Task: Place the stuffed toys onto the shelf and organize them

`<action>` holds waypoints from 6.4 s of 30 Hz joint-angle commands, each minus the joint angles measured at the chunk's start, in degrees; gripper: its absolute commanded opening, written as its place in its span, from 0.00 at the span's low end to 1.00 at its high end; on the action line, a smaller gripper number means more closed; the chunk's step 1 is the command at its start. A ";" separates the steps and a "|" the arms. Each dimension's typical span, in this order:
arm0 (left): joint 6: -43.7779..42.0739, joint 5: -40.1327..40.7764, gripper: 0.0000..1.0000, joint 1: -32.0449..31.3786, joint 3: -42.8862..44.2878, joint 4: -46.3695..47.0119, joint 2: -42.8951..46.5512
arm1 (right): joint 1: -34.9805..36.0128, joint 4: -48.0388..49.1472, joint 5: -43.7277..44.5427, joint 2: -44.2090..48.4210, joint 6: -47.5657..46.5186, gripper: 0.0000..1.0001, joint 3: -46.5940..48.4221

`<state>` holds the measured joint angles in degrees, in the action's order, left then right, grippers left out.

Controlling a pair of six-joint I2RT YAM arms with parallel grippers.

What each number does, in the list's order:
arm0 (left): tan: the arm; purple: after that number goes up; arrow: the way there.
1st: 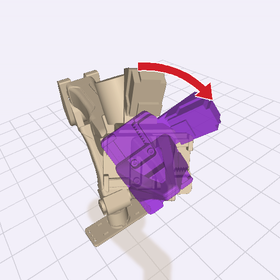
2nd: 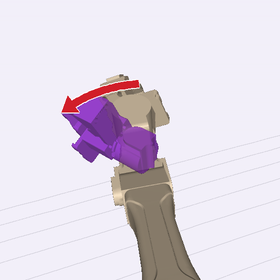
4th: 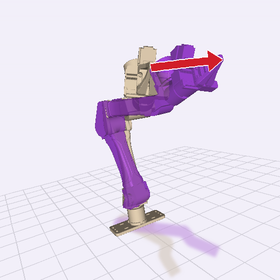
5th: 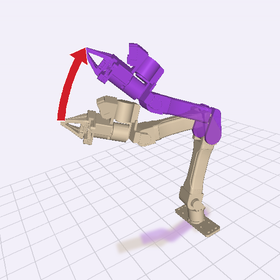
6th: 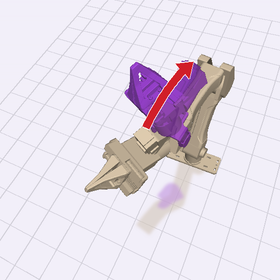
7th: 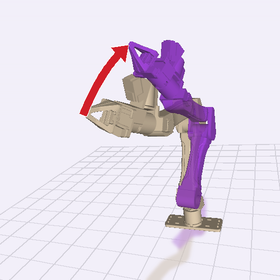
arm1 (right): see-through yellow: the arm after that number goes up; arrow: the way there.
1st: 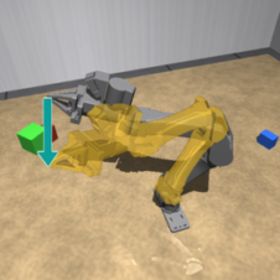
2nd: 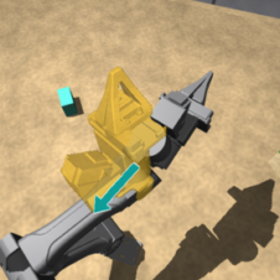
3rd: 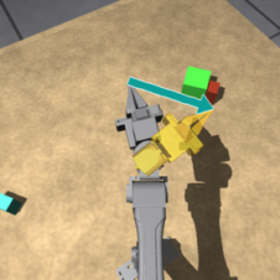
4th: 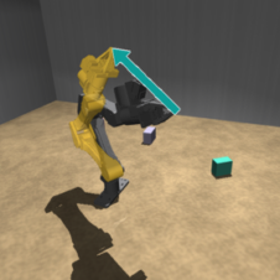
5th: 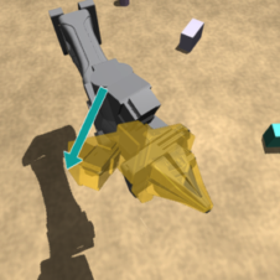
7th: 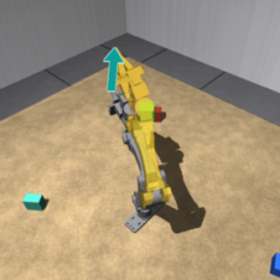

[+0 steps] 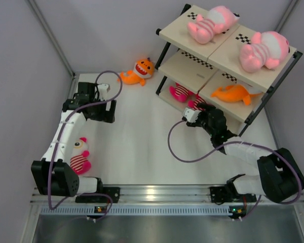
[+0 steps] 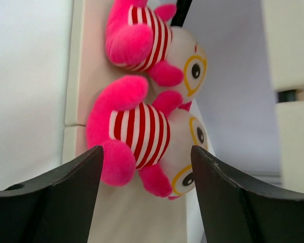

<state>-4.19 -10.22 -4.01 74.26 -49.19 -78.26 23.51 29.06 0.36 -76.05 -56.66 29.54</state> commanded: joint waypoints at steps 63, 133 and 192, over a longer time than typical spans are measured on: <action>-3.72 -18.09 0.00 -3.46 7.57 -5.65 4.61 | 45.14 -5.84 5.17 -20.72 19.57 0.00 35.76; -14.01 -13.95 0.98 -3.46 10.82 -5.48 1.00 | -0.48 -10.41 26.01 12.68 31.53 0.46 -4.41; -7.16 -0.03 0.96 -8.20 21.60 -4.25 -14.10 | 14.45 -38.03 47.72 -0.77 40.23 0.08 14.67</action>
<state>-13.96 -18.94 -9.13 90.43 -54.89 -87.66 35.22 -12.36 46.78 -80.88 -14.44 42.17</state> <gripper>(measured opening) 0.967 0.068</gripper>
